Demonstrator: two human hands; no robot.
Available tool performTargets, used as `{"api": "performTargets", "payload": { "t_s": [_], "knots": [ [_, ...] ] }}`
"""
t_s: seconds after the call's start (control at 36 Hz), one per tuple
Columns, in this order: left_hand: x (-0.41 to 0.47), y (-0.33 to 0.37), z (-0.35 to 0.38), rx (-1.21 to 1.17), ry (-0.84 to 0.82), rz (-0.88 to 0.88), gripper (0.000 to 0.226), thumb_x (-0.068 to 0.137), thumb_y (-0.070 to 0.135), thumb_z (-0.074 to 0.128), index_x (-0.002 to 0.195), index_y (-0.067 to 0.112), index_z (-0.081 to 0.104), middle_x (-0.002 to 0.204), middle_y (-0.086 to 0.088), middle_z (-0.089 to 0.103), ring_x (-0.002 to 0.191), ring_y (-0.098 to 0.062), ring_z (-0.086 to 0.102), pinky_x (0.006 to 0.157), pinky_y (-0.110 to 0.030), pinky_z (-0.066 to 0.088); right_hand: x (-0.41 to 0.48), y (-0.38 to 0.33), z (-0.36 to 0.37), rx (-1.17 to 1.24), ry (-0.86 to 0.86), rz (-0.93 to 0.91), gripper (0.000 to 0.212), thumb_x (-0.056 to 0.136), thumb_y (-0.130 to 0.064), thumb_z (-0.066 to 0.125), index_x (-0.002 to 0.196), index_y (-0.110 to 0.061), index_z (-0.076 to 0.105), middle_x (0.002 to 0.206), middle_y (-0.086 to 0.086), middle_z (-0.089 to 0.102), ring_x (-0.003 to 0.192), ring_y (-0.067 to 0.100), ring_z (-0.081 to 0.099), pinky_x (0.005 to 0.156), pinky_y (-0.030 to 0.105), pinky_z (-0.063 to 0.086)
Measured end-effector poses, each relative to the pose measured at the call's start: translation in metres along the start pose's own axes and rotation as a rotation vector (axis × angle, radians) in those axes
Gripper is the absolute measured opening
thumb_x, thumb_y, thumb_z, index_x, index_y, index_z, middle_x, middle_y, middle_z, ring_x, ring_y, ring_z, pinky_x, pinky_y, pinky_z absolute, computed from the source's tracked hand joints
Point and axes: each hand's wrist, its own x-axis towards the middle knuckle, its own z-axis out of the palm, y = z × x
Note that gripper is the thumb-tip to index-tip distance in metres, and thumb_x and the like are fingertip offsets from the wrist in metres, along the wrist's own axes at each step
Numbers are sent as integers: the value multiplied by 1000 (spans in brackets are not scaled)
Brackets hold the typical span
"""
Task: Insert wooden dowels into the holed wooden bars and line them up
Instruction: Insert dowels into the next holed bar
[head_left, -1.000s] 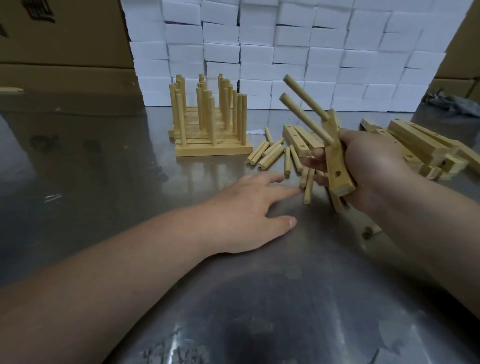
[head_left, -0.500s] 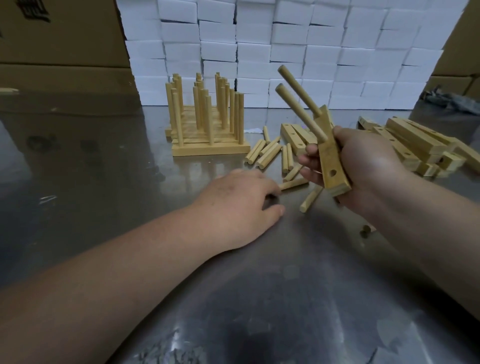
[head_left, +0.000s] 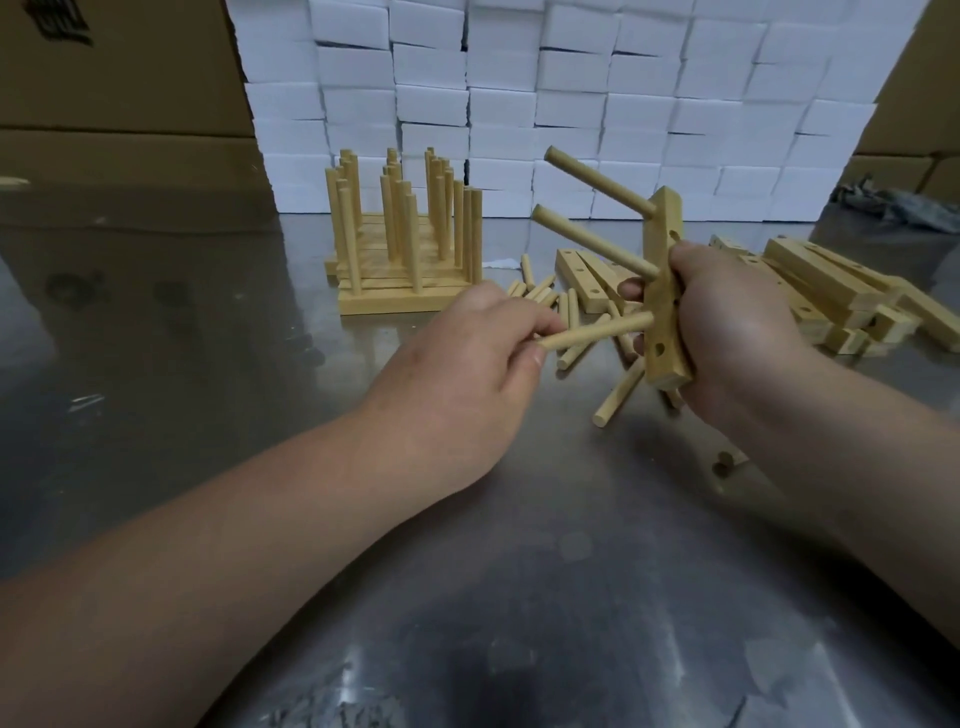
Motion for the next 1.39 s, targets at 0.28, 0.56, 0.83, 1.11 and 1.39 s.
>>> {"api": "performTargets", "payload": {
  "t_s": [0.28, 0.56, 0.83, 1.11, 1.39],
  "knots": [
    [-3, 1, -2, -9, -54, 39, 27, 90, 17, 51, 111, 26, 66, 82, 17, 56, 80, 6, 47, 63, -6, 34, 3, 5, -2, 15, -32, -80, 25, 98, -24, 37, 96, -13, 59, 51, -4, 62, 39, 9, 51, 47, 21, 45],
    [-4, -1, -2, -80, -53, 40, 27, 87, 28, 48, 106, 32, 67, 75, 17, 55, 74, 1, 48, 60, -14, 36, 2, 5, -3, -36, -29, -133, 23, 98, -25, 35, 92, -20, 57, 65, -1, 63, 39, 6, 51, 40, 15, 41],
    [-6, 4, 0, -163, -78, 23, 11, 80, 39, 46, 81, 40, 57, 72, 15, 52, 71, -1, 46, 58, -13, 35, -6, 6, -2, -101, -85, -218, 28, 99, -24, 34, 80, -21, 54, 63, -3, 62, 44, 9, 51, 42, 17, 40],
    [-5, 3, -1, -140, -86, 12, 12, 79, 41, 48, 74, 37, 59, 81, 17, 55, 66, -1, 48, 54, -14, 36, -14, 6, 2, -78, -168, -265, 25, 100, -26, 35, 102, -23, 59, 56, -6, 60, 45, 9, 48, 45, 19, 40],
    [-7, 3, -3, -148, -63, 44, 15, 89, 29, 55, 77, 33, 63, 66, 12, 52, 59, -2, 45, 52, -16, 33, -21, 6, 4, -35, -186, -280, 27, 101, -25, 32, 90, -25, 56, 60, -2, 56, 47, 11, 44, 45, 22, 38]
  ]
}}
